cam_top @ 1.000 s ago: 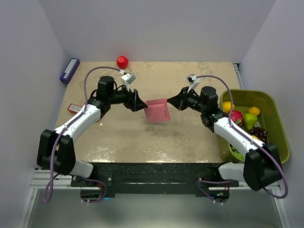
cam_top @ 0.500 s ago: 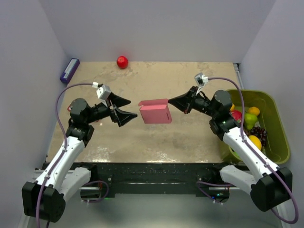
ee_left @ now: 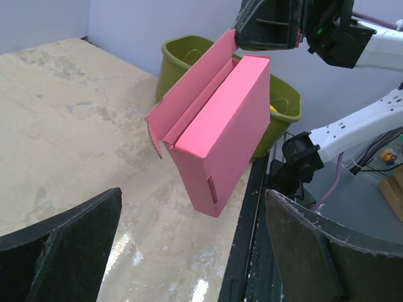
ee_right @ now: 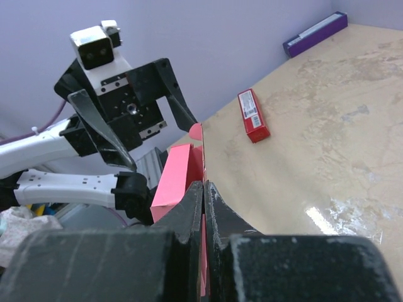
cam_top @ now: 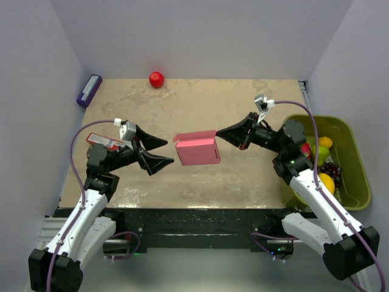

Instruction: Fold the paper box

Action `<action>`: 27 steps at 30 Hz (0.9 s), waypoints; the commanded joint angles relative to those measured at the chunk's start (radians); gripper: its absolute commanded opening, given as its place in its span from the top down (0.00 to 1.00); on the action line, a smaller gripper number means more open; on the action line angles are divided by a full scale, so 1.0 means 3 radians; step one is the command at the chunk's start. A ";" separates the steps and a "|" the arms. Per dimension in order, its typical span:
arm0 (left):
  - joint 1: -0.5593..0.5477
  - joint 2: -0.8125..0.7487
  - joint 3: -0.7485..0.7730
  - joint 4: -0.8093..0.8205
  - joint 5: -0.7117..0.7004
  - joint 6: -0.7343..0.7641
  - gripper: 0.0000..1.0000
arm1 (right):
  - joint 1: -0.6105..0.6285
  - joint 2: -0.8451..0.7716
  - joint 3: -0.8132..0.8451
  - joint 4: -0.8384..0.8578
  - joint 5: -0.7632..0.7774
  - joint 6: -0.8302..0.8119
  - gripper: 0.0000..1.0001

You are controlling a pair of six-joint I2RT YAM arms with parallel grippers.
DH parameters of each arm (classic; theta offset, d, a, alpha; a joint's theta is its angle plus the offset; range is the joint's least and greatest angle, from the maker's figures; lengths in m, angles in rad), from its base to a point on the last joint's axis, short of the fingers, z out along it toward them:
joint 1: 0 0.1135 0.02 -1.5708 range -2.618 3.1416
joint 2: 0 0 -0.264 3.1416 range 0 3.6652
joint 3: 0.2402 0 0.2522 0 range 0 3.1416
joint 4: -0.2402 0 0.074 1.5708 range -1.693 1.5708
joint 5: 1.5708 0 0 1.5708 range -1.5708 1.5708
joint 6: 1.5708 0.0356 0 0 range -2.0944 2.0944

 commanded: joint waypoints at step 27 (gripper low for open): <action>-0.0829 0.0851 -0.0222 0.1925 -0.0359 -0.0909 0.30 | -0.0008 -0.0098 -0.0061 0.0303 -0.0252 0.0182 1.00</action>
